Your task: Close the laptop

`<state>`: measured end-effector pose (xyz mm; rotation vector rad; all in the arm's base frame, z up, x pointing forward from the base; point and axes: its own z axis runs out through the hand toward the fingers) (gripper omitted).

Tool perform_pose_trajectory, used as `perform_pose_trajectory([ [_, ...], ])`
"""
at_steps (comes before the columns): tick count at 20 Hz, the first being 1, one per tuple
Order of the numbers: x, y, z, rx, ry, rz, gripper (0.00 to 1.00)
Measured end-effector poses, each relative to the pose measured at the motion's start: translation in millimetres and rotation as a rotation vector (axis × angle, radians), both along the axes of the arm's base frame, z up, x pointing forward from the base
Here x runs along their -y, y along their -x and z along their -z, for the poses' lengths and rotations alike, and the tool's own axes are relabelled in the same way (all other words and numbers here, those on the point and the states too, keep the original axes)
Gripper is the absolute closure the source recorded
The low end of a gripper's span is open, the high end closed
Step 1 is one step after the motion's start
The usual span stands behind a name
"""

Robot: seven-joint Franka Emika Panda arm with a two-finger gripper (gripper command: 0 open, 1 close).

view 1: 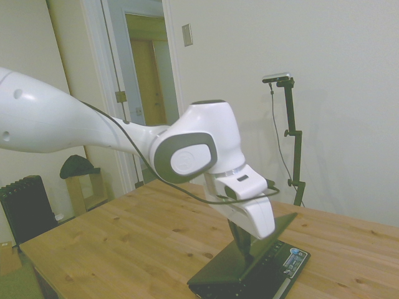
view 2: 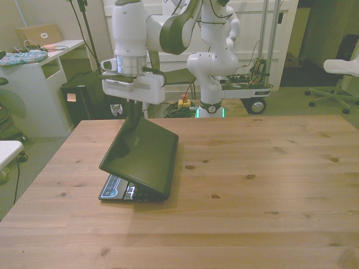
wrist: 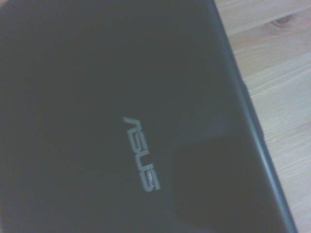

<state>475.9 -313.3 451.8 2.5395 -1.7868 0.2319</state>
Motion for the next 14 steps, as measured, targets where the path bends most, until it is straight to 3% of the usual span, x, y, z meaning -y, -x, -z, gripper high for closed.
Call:
perform_pose_trajectory([
  [4,20,-16,43,-0.04,-0.006,0.018,1.0],
  [7,23,-29,51,-0.048,0.001,0.013,1.0],
  [11,19,-37,28,-0.004,0.005,0.01,1.0],
  [14,-2,-34,-13,0.038,0.002,-0.026,1.0],
])
